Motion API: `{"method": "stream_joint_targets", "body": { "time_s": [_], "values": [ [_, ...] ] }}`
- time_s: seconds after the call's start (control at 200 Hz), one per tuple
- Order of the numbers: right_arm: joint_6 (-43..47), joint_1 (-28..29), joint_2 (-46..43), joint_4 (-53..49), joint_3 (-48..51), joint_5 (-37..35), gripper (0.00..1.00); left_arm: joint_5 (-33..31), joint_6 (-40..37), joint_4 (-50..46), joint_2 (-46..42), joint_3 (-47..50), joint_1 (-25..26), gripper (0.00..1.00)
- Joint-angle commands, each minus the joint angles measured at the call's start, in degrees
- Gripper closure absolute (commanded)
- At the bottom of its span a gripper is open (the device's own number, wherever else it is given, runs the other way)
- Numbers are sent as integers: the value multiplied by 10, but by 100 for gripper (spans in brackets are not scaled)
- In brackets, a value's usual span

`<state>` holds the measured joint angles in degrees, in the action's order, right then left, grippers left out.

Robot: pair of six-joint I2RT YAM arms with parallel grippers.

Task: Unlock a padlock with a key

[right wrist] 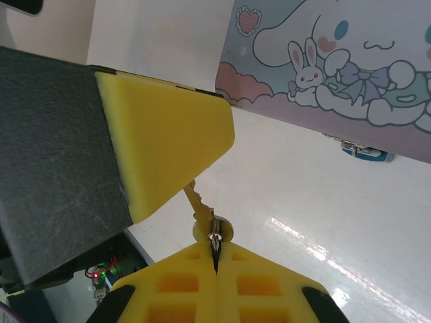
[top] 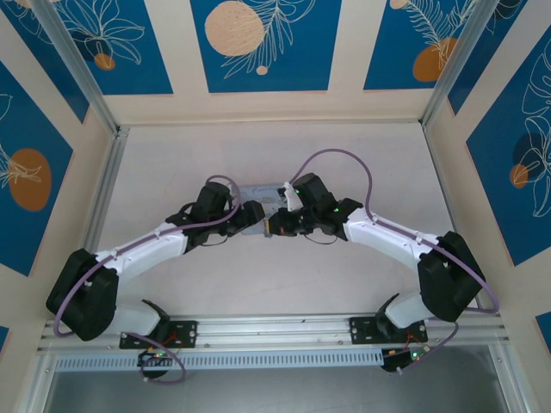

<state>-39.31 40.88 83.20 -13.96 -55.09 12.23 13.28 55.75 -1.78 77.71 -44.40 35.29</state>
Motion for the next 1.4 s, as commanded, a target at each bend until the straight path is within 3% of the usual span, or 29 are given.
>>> {"method": "stream_joint_targets", "body": {
  "time_s": [0.0,0.09,0.195,0.39,0.85,1.14,1.24,1.395],
  "values": [
    [6,3,7,9,-16,11,100,-2,8,21,3,-13,8,32],
    [6,3,7,9,-15,13,100,-5,8,21,2,-12,10,33],
    [4,3,7,11,-13,11,100,-16,10,18,-3,-11,10,27],
    [0,3,7,15,-11,11,100,-11,10,25,-1,-14,13,31],
    [-2,5,9,20,-7,14,100,-8,11,38,21,-23,23,63],
    [-4,4,15,26,-6,16,100,-7,10,39,28,-28,27,89],
    [-3,4,17,28,-6,15,100,-7,11,41,29,-30,28,89],
    [-3,4,19,30,-6,14,100,-7,14,37,29,-31,30,75]
  ]
}}
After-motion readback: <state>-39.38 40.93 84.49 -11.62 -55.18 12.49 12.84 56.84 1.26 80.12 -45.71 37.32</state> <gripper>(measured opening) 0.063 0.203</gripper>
